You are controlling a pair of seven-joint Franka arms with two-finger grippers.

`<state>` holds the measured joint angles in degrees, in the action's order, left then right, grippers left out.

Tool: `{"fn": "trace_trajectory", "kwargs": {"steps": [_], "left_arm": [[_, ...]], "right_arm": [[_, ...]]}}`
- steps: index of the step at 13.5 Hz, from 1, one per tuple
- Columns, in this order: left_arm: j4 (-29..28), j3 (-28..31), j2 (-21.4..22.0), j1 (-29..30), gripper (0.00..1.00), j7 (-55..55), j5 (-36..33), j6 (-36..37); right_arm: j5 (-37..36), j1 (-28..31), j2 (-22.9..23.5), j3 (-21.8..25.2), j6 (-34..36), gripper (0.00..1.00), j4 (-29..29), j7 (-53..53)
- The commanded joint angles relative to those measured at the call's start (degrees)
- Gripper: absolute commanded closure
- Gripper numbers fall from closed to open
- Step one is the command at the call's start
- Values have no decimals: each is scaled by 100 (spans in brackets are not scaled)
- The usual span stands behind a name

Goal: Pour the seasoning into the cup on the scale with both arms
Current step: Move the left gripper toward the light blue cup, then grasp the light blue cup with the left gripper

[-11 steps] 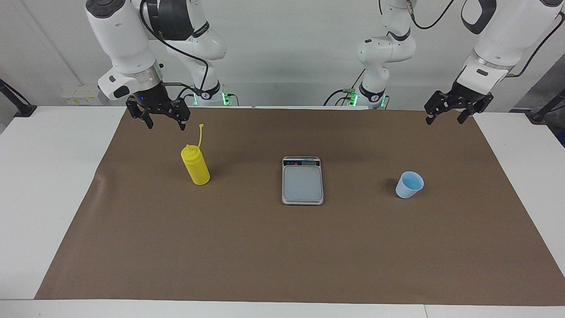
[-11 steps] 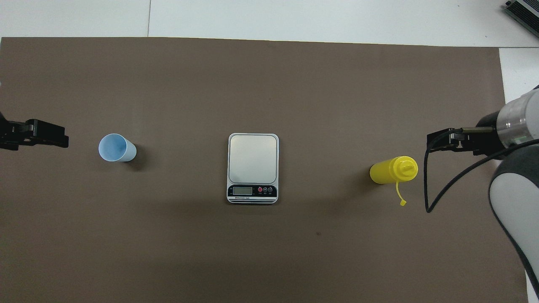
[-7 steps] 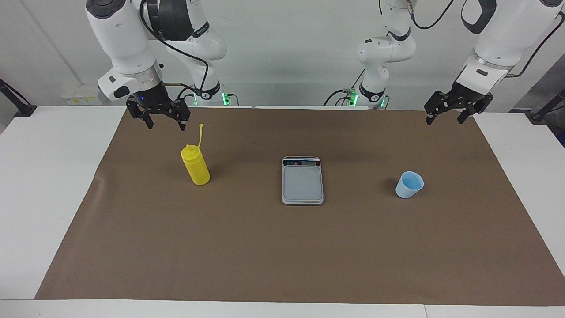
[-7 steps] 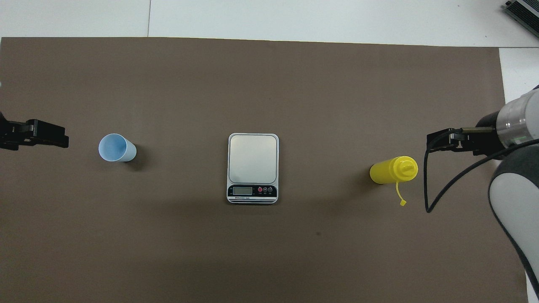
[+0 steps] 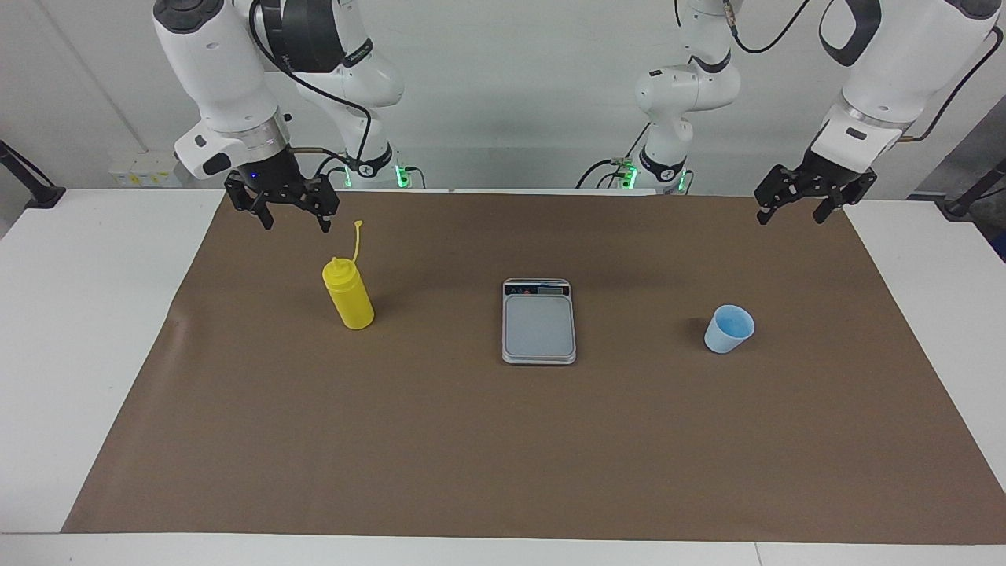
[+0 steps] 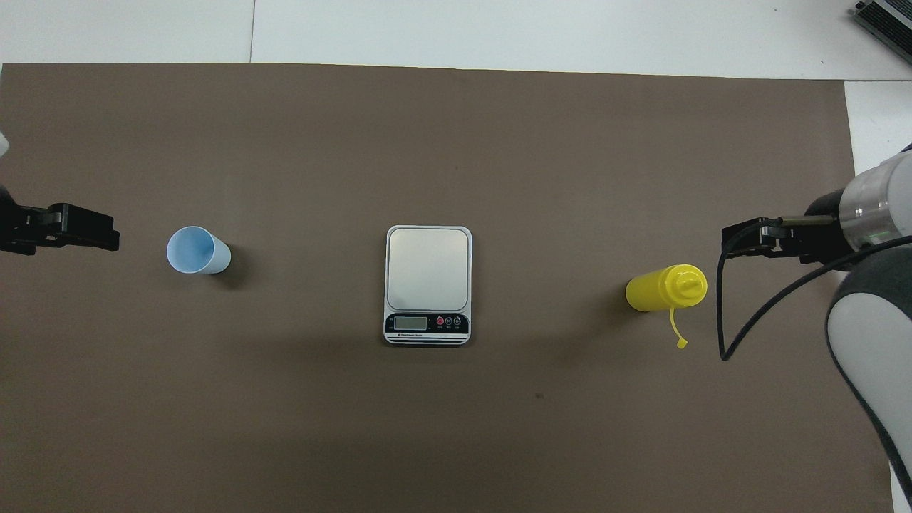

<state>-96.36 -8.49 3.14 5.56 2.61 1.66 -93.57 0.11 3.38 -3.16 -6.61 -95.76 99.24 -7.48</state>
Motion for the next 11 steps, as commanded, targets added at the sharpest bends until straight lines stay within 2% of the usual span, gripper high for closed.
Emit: {"fn": "trace_trajectory", "kwargs": {"steps": [1,5,7,9,11], "left_arm": [[-742,50,205,103,0,-67,-78,-704],[-1374,50,29,419,0,-6,-16,-1565],[-1700,50,-137,446,0,38,-16,-2118],[-1815,50,-514,455,0,73,-16,-2568],[-2034,41,-595,438,0,510,1,-3103]], "right_arm": [[121,75,-150,-7,-4,0,165,133],[121,66,-150,-7,-4,0,165,133],[121,75,-150,-7,-13,0,165,133],[121,66,-150,-7,-4,0,165,133],[121,58,-167,-7,-22,0,165,124]]}}
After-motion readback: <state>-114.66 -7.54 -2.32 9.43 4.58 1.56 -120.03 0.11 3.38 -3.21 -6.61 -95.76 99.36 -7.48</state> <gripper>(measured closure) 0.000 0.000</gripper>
